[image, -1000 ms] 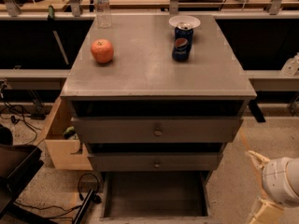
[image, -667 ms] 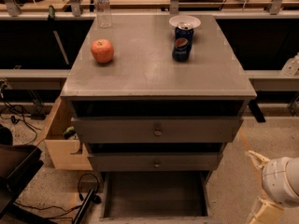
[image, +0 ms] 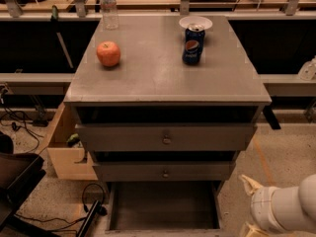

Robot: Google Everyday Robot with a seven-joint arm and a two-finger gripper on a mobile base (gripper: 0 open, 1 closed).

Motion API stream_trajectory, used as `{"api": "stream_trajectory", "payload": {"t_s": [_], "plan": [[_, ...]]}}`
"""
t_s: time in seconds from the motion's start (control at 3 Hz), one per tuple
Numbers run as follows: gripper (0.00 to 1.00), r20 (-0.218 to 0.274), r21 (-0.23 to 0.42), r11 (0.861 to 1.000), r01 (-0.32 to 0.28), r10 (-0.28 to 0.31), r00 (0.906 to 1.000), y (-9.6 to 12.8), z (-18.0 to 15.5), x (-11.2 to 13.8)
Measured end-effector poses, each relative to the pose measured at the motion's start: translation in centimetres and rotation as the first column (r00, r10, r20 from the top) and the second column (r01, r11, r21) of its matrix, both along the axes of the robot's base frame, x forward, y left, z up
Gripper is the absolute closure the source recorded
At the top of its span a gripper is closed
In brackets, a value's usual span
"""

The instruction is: Close bottom drawer

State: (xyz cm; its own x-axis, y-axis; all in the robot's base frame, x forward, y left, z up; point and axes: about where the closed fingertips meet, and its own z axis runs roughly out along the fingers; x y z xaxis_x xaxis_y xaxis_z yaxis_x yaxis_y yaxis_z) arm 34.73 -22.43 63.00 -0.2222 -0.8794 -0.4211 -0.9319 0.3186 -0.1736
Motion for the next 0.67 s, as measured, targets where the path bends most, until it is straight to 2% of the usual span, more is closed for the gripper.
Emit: {"api": "stream_trajectory", "payload": {"t_s": [0.33,0.67], "plan": [[0.0,-0.03,0.044,0.999,-0.021,0.022,0.9993,2.0,-8.6,-0.8],[0.0,-0.067,0.022,0.999,-0.033,0.034,0.9972,2.4,-16.5,-1.9]]}}
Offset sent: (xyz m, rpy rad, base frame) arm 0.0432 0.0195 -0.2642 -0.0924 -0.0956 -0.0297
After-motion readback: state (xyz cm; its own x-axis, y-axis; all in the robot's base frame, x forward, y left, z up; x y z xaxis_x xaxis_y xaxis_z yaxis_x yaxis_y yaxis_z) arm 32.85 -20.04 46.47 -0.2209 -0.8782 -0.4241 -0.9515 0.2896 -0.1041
